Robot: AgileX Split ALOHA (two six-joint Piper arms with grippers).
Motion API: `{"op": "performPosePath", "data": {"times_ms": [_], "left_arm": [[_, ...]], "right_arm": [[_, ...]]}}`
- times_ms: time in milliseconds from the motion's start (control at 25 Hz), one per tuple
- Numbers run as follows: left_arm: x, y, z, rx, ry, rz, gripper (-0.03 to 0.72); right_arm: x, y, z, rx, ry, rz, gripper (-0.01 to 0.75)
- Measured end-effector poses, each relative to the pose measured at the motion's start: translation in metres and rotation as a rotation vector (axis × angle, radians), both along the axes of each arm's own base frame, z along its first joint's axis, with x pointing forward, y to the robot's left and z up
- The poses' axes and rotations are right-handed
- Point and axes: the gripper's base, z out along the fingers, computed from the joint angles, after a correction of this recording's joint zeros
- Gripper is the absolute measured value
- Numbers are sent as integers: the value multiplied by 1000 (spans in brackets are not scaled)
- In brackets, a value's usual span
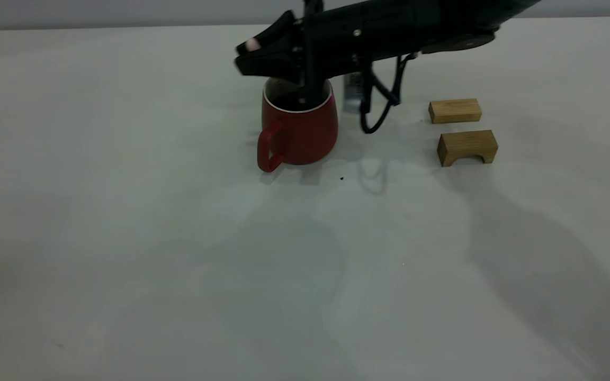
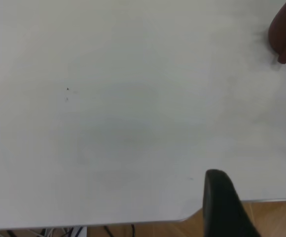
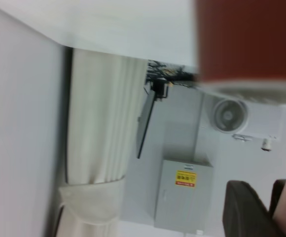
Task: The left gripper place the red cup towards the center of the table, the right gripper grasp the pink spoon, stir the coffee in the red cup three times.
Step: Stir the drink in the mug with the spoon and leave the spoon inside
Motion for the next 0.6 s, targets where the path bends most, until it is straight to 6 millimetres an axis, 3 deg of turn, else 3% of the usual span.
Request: {"op": "performPosePath", "data": {"times_ms": [160, 360, 600], "left_arm": [[0, 0, 0, 0, 0, 0, 407], [0, 0, 0, 0, 0, 0, 407], [0, 0, 0, 0, 0, 0, 407]], "right_arm": [[3, -12, 2, -4, -1, -24, 123], [-15, -20, 3, -48, 64, -49, 123], [-20, -8, 5, -41, 57, -17, 123]]}}
